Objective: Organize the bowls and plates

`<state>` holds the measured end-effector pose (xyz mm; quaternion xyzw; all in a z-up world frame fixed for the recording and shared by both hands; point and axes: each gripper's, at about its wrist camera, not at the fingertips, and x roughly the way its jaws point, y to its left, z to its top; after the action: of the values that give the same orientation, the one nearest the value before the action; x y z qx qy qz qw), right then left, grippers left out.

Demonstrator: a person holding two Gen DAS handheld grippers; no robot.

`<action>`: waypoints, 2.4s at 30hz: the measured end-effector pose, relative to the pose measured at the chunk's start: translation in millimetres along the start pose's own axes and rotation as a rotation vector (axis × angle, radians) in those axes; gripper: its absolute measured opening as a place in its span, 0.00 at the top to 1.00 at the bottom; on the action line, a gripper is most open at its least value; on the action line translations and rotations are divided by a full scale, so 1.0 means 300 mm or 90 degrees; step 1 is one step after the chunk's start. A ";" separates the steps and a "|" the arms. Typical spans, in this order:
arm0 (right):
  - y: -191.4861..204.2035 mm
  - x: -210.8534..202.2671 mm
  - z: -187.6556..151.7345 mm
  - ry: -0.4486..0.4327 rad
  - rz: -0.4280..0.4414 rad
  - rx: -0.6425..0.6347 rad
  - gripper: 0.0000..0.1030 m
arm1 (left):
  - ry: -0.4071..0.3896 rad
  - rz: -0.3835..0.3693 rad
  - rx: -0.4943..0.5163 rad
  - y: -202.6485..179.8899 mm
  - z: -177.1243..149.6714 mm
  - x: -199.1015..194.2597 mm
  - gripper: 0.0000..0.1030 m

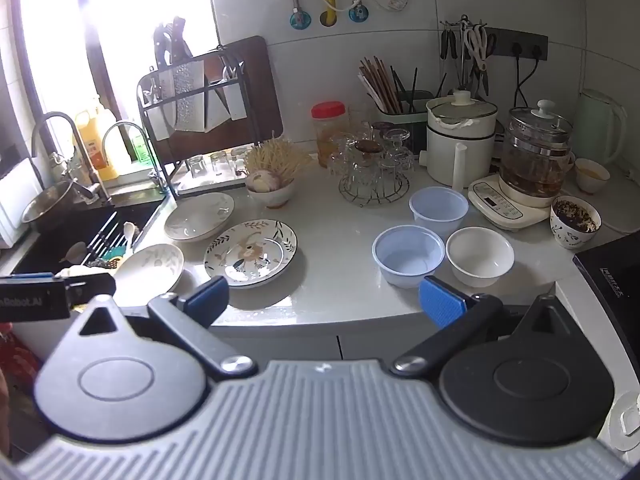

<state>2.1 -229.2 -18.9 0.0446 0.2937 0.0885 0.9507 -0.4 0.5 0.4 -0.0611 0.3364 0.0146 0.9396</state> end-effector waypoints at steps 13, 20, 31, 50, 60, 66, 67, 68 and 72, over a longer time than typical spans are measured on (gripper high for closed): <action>0.033 -0.024 0.009 -0.020 0.000 -0.012 0.00 | -0.007 -0.010 -0.002 0.018 -0.005 -0.023 0.02; 0.021 -0.040 -0.007 -0.024 0.003 -0.005 0.00 | -0.004 -0.010 -0.001 0.013 0.003 -0.028 0.02; 0.049 -0.043 -0.028 -0.019 0.014 -0.012 0.00 | 0.000 -0.006 -0.004 0.030 -0.016 -0.058 0.02; 0.060 -0.045 -0.058 -0.022 0.015 -0.016 0.00 | 0.015 0.009 -0.017 0.080 -0.082 -0.071 0.02; 0.056 -0.044 -0.087 -0.010 0.019 -0.023 0.00 | 0.025 0.010 -0.012 0.059 -0.095 -0.061 0.02; 0.047 -0.043 -0.087 -0.008 0.016 -0.022 0.00 | 0.027 -0.001 -0.018 0.050 -0.087 -0.047 0.02; 0.045 -0.042 -0.086 -0.008 0.017 -0.021 0.00 | 0.029 -0.001 -0.017 0.047 -0.086 -0.042 0.02; 0.044 -0.041 -0.086 -0.009 0.018 -0.021 0.00 | 0.031 -0.001 -0.017 0.044 -0.084 -0.038 0.02; 0.042 -0.042 -0.088 -0.010 0.018 -0.022 0.00 | 0.034 -0.001 -0.018 0.036 -0.080 -0.029 0.02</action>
<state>-25.0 -218.4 -31.9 0.0328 0.2836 0.1070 0.9524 -23.1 8.3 -13.5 -0.0746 0.3612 0.0170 0.9293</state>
